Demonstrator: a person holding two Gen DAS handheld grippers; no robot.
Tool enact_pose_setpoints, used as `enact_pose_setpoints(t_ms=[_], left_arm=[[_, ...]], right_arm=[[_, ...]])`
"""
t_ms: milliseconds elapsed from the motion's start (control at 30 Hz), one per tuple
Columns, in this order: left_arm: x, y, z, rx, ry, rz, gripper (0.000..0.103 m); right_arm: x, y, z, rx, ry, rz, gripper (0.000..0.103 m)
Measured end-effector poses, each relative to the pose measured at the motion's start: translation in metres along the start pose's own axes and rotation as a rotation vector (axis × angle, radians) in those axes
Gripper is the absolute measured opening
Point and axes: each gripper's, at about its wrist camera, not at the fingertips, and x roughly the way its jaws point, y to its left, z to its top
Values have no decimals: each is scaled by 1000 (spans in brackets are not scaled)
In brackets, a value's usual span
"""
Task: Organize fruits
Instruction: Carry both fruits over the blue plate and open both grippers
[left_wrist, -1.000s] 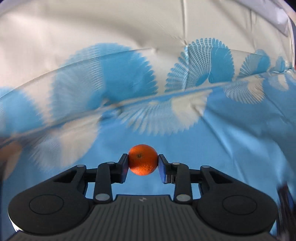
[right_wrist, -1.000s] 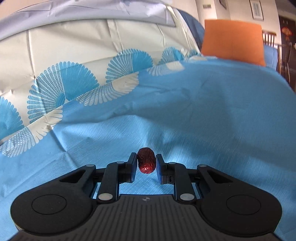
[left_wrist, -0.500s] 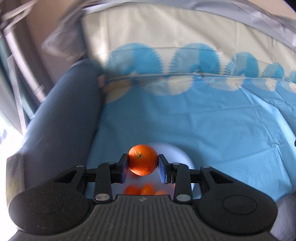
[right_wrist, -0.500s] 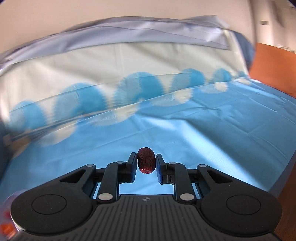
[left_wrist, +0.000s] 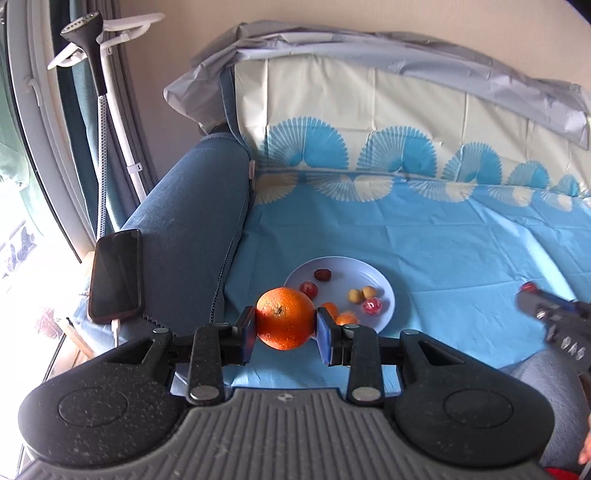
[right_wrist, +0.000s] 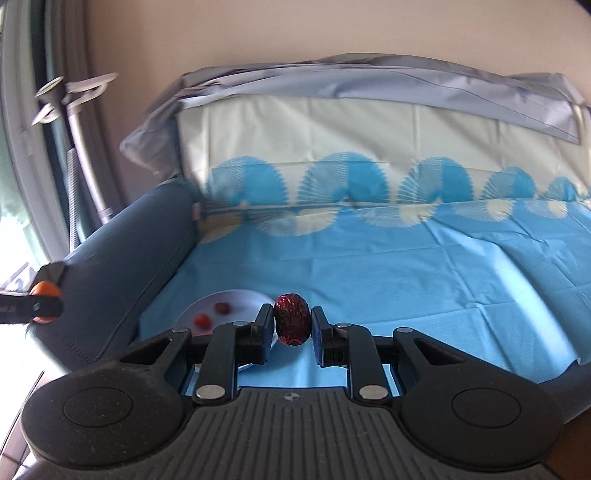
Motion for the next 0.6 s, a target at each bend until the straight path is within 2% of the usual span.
enact_pose_setpoints(t_ms=[300, 600], left_arm=[[-26, 3, -21, -40, -39, -24, 37], [-14, 6, -18, -48, -17, -60, 37]], right_arm=[[-31, 21, -7, -98, -40, 37, 22], [-26, 23, -10, -118, -28, 23, 22]])
